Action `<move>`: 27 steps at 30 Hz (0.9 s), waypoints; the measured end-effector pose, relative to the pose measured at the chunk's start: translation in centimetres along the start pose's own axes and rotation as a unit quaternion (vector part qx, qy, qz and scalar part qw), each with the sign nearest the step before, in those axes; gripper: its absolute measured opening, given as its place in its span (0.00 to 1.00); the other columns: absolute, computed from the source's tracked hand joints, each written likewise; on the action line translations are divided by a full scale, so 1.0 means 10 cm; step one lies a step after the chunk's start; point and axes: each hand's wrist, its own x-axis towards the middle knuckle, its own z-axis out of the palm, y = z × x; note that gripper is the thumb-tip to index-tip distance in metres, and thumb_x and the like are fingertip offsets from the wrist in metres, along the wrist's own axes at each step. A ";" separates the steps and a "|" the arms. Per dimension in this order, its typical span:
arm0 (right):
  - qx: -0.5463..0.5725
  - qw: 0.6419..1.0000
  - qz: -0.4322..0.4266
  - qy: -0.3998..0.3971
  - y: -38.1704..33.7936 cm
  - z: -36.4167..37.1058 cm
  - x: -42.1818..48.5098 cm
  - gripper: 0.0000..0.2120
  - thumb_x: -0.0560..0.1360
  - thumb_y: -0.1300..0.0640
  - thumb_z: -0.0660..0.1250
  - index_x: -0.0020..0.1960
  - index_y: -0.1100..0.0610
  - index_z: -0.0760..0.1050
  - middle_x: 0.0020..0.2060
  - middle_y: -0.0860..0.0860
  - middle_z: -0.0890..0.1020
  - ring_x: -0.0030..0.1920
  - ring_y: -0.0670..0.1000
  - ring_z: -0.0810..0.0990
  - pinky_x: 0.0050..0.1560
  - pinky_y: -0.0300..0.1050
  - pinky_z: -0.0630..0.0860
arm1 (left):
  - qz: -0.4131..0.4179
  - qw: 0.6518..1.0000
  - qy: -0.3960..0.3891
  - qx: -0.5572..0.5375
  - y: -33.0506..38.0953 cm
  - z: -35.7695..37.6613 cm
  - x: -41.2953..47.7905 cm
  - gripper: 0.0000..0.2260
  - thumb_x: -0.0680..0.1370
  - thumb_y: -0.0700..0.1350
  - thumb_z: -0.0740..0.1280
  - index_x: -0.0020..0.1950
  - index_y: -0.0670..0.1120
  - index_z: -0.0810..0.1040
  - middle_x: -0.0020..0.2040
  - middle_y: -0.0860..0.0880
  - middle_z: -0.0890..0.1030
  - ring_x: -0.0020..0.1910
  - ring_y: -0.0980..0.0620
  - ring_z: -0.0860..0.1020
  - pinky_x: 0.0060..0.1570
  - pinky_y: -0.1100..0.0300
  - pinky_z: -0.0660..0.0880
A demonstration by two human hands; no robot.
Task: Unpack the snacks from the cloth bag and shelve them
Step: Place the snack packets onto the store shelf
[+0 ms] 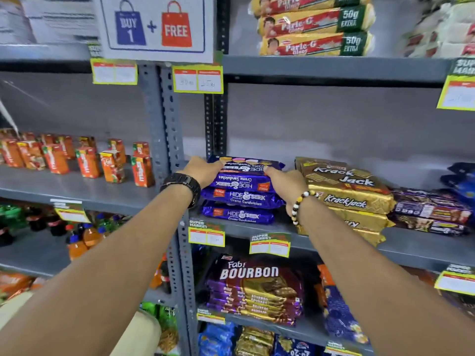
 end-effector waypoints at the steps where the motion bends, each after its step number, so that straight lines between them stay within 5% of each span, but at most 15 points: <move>1: -0.015 1.000 0.000 0.002 0.03 0.04 0.05 0.21 0.65 0.41 0.67 0.46 0.58 0.79 0.46 0.59 0.86 0.46 0.61 0.86 0.48 0.65 0.81 | 0.000 1.000 0.007 0.008 0.01 0.04 -0.01 0.23 0.66 0.63 0.71 0.46 0.44 0.80 0.44 0.44 0.86 0.42 0.42 0.85 0.50 0.44 0.82; 6: -0.080 0.996 -0.024 0.029 0.19 0.19 0.19 0.17 0.76 0.42 0.65 0.46 0.57 0.78 0.42 0.55 0.85 0.42 0.56 0.84 0.48 0.55 0.83 | 0.008 0.995 0.041 0.087 -0.16 0.21 0.09 0.22 0.80 0.58 0.60 0.57 0.40 0.79 0.49 0.41 0.83 0.42 0.42 0.80 0.40 0.56 0.72; 10: -0.143 0.988 -0.041 0.036 0.21 0.18 0.25 0.19 0.77 0.40 0.63 0.44 0.57 0.78 0.41 0.55 0.85 0.42 0.56 0.84 0.48 0.54 0.82 | 0.013 0.990 0.052 0.133 -0.14 0.26 0.07 0.24 0.82 0.59 0.56 0.59 0.40 0.77 0.54 0.40 0.82 0.43 0.42 0.77 0.42 0.56 0.69; 14: -0.258 0.957 -0.105 0.076 0.18 0.18 0.18 0.23 0.78 0.40 0.61 0.50 0.61 0.79 0.43 0.56 0.84 0.45 0.58 0.83 0.38 0.44 0.73 | 0.053 0.974 0.097 0.199 -0.15 0.25 -0.08 0.29 0.82 0.64 0.52 0.64 0.39 0.71 0.61 0.36 0.78 0.56 0.36 0.78 0.49 0.49 0.71; 19: -0.327 0.903 -0.259 0.105 0.18 0.19 -0.08 0.31 0.77 0.40 0.62 0.73 0.58 0.64 0.71 0.57 0.70 0.70 0.58 0.70 0.66 0.55 0.73 | 0.182 0.939 0.147 0.251 -0.27 0.24 -0.43 0.27 0.81 0.60 0.58 0.70 0.41 0.67 0.65 0.38 0.74 0.59 0.34 0.76 0.55 0.44 0.74; 27: -0.290 0.873 -0.391 -0.016 0.32 0.44 -0.68 0.30 0.78 0.47 0.64 0.77 0.55 0.61 0.77 0.52 0.63 0.77 0.50 0.58 0.77 0.50 0.59 | 0.268 0.881 0.213 0.326 -0.81 -0.32 -1.10 0.29 0.79 0.58 0.61 0.75 0.43 0.65 0.72 0.43 0.71 0.72 0.42 0.68 0.70 0.46 0.67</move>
